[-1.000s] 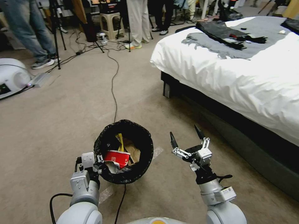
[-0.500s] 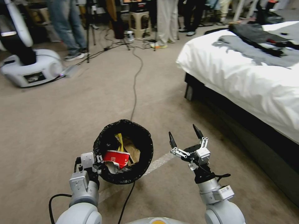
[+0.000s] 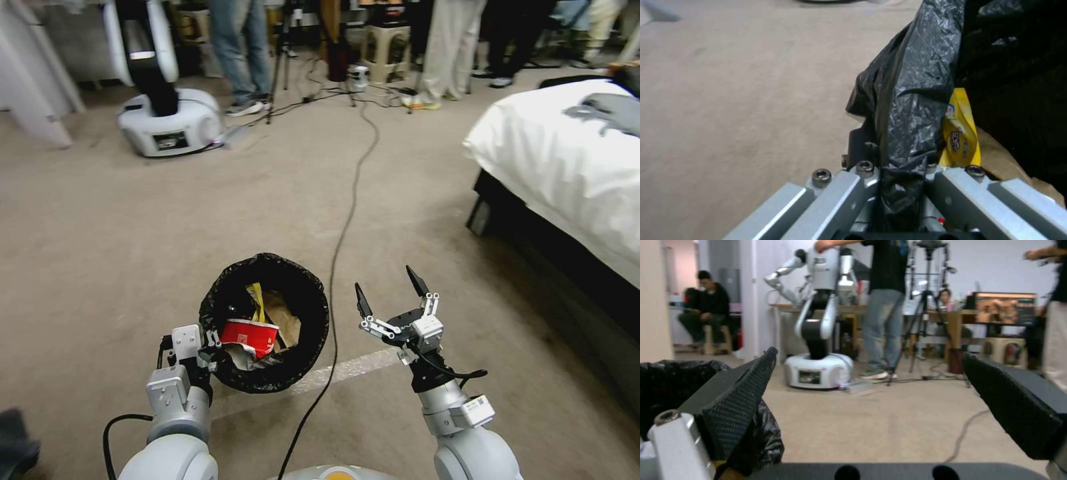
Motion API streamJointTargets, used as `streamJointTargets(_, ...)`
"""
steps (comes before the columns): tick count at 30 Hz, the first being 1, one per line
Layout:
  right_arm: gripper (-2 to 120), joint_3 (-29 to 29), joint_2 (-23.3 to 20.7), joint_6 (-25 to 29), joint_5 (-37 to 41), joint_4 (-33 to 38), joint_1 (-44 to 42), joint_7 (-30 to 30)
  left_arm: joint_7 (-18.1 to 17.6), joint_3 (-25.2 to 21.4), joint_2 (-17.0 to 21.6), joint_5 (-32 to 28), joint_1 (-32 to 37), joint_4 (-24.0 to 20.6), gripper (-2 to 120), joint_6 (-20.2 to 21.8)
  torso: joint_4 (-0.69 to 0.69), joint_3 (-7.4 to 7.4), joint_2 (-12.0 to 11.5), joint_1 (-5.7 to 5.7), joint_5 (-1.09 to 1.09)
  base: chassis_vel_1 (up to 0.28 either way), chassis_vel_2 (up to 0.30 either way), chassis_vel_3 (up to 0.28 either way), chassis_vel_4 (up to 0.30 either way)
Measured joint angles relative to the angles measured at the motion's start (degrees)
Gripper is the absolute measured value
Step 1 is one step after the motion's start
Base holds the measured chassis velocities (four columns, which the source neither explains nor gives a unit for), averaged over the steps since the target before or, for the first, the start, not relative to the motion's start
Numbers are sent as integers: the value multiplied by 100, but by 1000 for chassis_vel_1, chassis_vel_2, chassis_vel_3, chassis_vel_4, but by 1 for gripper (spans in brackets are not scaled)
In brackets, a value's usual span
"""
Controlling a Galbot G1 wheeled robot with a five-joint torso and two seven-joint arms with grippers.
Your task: Pick up the trash bin, then pick up the garbage from the floor and place it into the trash bin.
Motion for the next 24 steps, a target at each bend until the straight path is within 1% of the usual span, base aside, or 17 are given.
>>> streamJointTargets(7,100,-18,13,0,-19,2,-22,0,-3,8,-5,9,-1,7,0,-16,1,0,0,0,0,136,130,134,125)
streamJointTargets(12,100,-40,29,2,-41,17,-26,-13,-17,5,4,14,-62,159,0,-84,2,0,0,0,0,102,116,99,108)
streamJointTargets(20,100,-48,49,4,-66,46,-45,-22,-7,75,13,27,-90,262,0,-100,-2,0,0,0,0,8,10,4,7)
streamJointTargets(24,100,-35,56,9,-71,55,-51,-23,-2,87,42,5,-91,292,0,-83,0,0,0,0,0,0,0,0,0)
